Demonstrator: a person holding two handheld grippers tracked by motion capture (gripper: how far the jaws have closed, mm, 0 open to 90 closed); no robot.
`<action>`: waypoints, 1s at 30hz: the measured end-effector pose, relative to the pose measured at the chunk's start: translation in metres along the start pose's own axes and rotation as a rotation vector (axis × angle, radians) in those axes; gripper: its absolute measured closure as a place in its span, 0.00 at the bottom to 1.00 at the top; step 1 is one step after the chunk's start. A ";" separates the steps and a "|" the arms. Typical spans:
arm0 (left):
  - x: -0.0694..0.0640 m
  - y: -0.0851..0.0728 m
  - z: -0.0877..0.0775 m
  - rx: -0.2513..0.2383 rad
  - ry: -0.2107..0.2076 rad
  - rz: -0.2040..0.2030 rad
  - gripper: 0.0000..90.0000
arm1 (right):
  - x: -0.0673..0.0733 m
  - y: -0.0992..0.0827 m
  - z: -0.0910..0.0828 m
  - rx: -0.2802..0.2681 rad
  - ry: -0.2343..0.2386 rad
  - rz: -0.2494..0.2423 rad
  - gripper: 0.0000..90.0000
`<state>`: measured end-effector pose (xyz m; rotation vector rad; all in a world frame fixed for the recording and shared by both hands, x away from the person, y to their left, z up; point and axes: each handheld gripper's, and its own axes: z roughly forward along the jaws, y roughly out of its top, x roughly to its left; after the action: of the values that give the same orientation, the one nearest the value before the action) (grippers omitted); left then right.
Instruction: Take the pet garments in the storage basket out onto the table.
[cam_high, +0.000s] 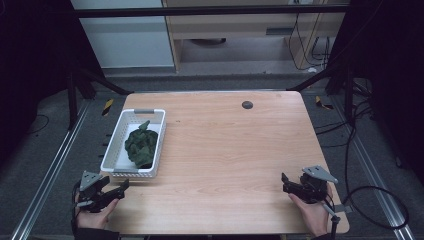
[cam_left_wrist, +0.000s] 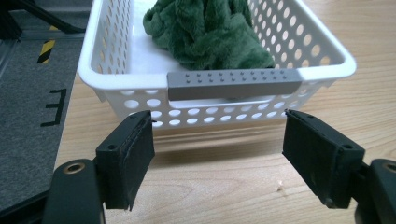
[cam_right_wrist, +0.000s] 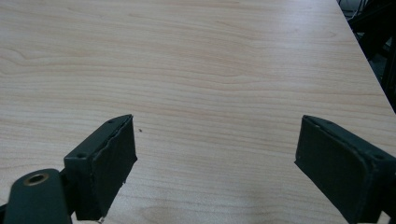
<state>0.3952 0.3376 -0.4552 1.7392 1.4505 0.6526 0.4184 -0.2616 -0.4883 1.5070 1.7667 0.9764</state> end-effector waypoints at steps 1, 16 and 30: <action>-0.002 0.002 -0.002 -0.002 -0.004 0.000 0.26 | 0.000 -0.001 0.001 0.006 0.002 0.003 0.14; -0.006 0.018 -0.013 -0.035 -0.018 -0.004 0.26 | 0.005 -0.004 0.004 0.015 0.017 -0.033 0.19; -0.004 0.049 -0.019 -0.076 -0.023 0.022 0.24 | 0.006 -0.003 0.004 0.017 0.016 -0.047 0.20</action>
<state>0.4074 0.3347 -0.4045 1.7014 1.3749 0.6881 0.4192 -0.2551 -0.4934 1.4653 1.8175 0.9557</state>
